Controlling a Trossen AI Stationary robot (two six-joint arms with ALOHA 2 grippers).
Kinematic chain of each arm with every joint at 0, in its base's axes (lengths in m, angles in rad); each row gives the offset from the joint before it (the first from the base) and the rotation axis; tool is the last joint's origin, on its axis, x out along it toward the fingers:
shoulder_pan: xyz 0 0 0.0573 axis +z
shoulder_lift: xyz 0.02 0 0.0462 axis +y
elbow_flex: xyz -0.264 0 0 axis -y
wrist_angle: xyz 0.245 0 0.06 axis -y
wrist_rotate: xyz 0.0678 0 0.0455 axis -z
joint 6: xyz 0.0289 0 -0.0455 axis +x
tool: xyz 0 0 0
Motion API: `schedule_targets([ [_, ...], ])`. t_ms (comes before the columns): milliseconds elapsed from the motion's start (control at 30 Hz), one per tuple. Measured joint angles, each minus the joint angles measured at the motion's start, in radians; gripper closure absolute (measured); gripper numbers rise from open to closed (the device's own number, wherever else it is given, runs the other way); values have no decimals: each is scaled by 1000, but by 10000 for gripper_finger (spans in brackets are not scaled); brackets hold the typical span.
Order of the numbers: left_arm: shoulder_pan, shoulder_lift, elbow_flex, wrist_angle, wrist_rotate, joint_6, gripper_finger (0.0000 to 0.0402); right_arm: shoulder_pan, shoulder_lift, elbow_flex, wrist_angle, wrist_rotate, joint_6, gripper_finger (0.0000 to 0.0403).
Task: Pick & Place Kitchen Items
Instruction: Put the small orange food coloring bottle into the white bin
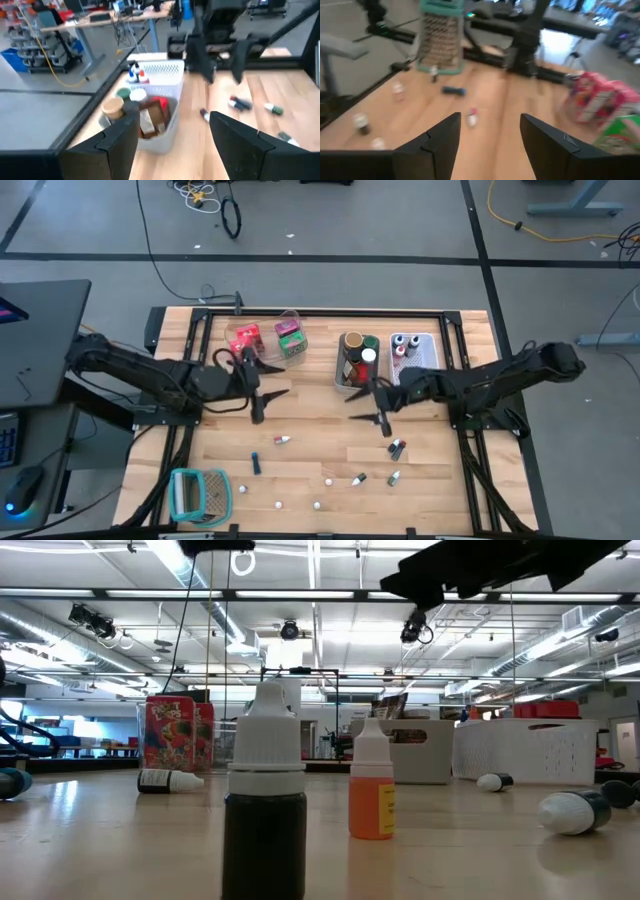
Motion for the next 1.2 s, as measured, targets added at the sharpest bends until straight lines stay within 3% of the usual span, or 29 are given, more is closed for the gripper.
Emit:
schedule_targets([
  [200,-37,-28,-108,26,-6,-37,150,98,45,0,-89,34,170,188],
  [500,-25,-28,-204,217,-20,96,150,228,84,0,-437,42,520,188],
  [800,22,-28,-203,285,-21,150,150,351,83,0,-744,-33,445,188],
  [900,36,-28,-203,285,-21,146,150,388,83,0,-773,-13,381,188],
  [1067,65,-28,-203,284,-21,160,150,416,85,-2,-784,109,262,188],
  [1200,80,-28,-203,282,-21,164,150,416,119,-25,-783,78,260,188],
])
